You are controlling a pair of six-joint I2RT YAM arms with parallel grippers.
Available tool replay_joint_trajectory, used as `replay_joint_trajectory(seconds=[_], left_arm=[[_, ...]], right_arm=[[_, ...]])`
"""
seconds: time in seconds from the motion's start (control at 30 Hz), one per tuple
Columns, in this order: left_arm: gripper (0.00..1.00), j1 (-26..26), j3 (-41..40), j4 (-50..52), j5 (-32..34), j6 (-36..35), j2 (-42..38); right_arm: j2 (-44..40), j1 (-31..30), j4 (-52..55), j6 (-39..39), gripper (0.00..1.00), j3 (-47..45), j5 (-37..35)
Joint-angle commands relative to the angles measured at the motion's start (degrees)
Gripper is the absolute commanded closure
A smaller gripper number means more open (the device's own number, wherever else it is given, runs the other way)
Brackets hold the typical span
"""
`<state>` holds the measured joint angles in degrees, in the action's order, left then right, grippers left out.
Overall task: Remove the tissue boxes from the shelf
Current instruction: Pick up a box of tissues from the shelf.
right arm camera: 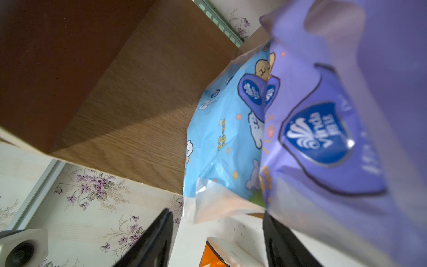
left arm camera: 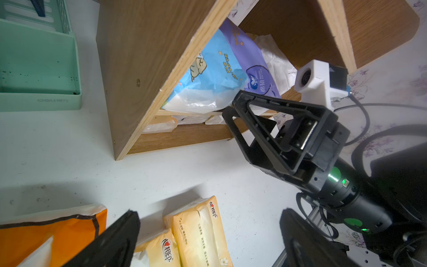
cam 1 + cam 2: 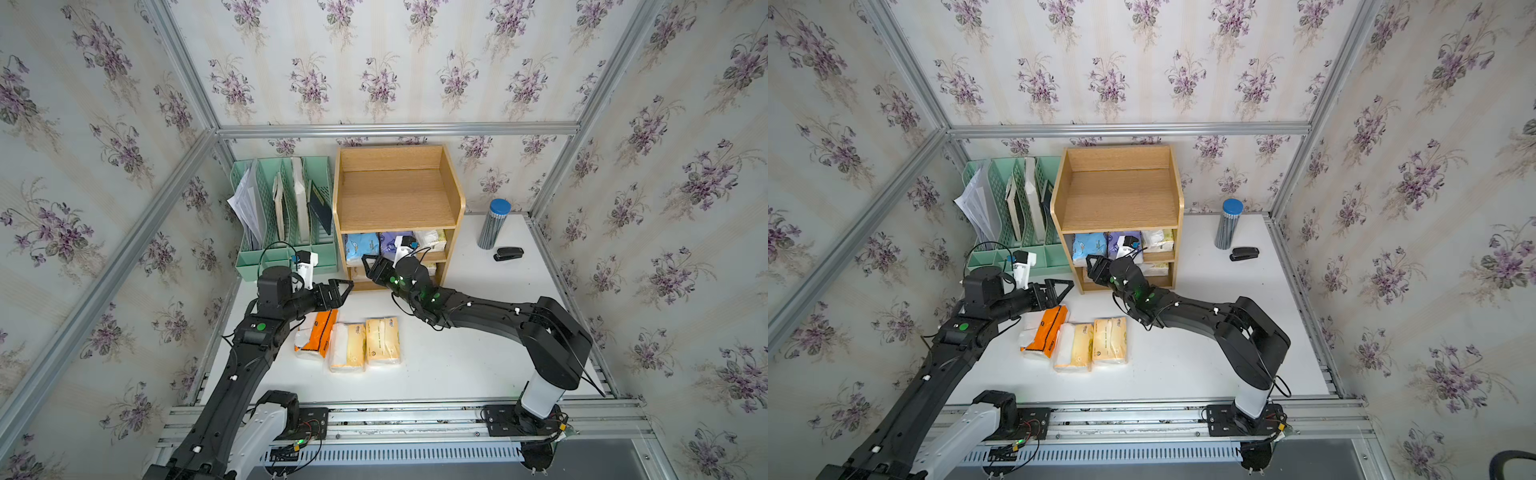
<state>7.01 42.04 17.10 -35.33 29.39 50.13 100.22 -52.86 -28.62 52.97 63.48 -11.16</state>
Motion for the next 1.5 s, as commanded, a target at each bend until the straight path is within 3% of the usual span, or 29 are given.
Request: replay_joint_trajectory(seconds=[0.0, 0.33, 0.7, 0.93, 1.1, 1.2, 1.47], left_arm=[[0.01, 0.02, -0.01, -0.40, -0.23, -0.95, -0.50], [0.01, 0.03, -0.37, -0.45, -0.31, -0.72, -1.18], [0.01, 0.20, -1.08, -1.71, 0.02, -0.21, -0.79], [0.01, 0.29, -1.08, -1.44, 0.35, 0.05, -0.81], [0.01, 0.27, -0.34, 2.00, 3.16, -1.38, -1.63], [0.01, 0.29, 0.14, 4.19, 6.14, -2.15, -2.70], [0.01, 0.29, -3.61, -2.86, 1.33, 5.92, -4.23]], right_arm=[[-0.61, -0.02, -3.22, 0.40, 0.34, -0.55, -0.87], [-2.83, 0.52, 2.54, -0.24, 0.26, -0.68, -4.60], [2.40, 1.36, 4.42, -0.15, 0.29, 4.63, -3.43], [2.76, 1.38, 8.43, -1.71, 0.69, 6.22, -3.62], [0.66, 1.36, 10.48, -3.85, 0.90, 5.51, -2.70], [-0.69, 1.36, 11.22, -6.34, 0.96, 5.16, -0.45], [-3.84, 1.36, 13.60, -11.86, 1.00, 2.26, 4.06]])
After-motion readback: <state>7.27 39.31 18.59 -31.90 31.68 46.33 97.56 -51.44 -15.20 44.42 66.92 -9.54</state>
